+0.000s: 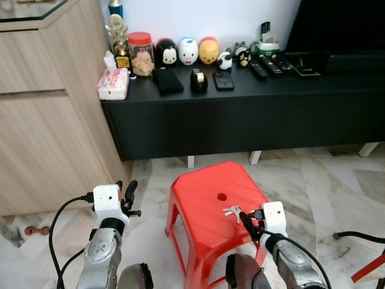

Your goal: Hang keys on a hook

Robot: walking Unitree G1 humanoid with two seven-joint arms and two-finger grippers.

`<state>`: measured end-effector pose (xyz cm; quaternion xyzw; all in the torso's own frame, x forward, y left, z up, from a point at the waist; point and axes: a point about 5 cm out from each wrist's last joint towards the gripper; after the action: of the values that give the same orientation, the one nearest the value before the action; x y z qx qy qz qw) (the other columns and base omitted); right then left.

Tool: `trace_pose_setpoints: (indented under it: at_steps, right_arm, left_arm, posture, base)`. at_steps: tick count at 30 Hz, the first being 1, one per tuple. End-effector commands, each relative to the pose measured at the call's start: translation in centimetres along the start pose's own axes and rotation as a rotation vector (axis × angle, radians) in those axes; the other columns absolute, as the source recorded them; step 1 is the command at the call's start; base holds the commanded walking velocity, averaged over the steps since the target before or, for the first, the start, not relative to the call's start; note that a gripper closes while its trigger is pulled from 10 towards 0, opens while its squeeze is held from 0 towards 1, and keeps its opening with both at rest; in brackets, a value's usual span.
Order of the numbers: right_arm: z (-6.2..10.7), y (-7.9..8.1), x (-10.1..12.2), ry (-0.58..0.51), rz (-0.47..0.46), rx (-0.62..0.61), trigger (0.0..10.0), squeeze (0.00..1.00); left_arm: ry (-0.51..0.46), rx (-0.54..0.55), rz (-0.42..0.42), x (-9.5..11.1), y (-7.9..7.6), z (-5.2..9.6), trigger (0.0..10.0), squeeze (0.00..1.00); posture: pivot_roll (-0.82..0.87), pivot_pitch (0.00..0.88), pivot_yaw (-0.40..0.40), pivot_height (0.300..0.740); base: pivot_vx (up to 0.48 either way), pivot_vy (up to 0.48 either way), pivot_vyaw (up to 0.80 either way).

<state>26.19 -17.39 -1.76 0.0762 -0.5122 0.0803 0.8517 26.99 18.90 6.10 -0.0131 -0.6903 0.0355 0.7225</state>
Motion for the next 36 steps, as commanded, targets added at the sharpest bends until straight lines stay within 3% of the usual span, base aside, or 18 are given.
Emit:
trace_pose_setpoints:
  at_steps: [1, 10, 23, 31, 36]
  right_arm:
    - [0.1, -0.1, 0.0, -0.013, 0.003, 0.013, 10.0, 0.0]
    - [-0.1, 0.0, 0.7, -0.045, 0.016, 0.041, 10.0, 0.0]
    - [0.2, 0.2, 0.0, -0.018, 0.042, 0.071, 10.0, 0.0]
    - [-0.1, 0.7, -0.1, 0.009, 0.058, 0.098, 10.0, 0.0]
    - [-0.4, 1.9, -0.8, 0.056, 0.043, 0.147, 10.0, 0.0]
  left_arm:
    - [-0.011, -0.005, 0.003, 0.3, -0.2, 0.0, 10.0, 0.0]
    - [-0.014, 0.004, 0.017, 0.2, -0.3, 0.1, 10.0, 0.0]
    - [-0.027, 0.002, 0.028, 0.2, -0.8, 0.2, 10.0, 0.0]
    - [-0.026, -0.006, 0.021, 0.4, -0.8, 0.4, 10.0, 0.0]
    - [-0.028, 0.006, 0.003, 0.5, 0.1, 0.9, 10.0, 0.0]
  posture:
    - [-0.12, 0.0, -0.061, 0.577]
    - [-0.13, 0.0, -0.068, 0.577]
    - [-0.13, 0.0, -0.079, 0.577]
    - [-0.1, 0.019, -0.075, 0.577]
    - [-0.09, 0.022, -0.075, 0.577]
  base:
    - [0.315, 0.0, 0.0]
    - [0.326, 0.0, 0.0]
    - [0.331, 0.0, 0.0]
    - [0.0, 0.0, 0.0]
    - [0.0, 0.0, 0.0]
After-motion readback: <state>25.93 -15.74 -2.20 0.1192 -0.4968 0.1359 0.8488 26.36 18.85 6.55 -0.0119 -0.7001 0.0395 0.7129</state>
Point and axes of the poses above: a point about 5 cm out from each wrist's last joint towards the gripper, its own z axis pointing back from the gripper into the wrist, its own x axis along the axis of the wrist's last joint, y = z × x, and after that the axes turned 1 degree about z, right-handed
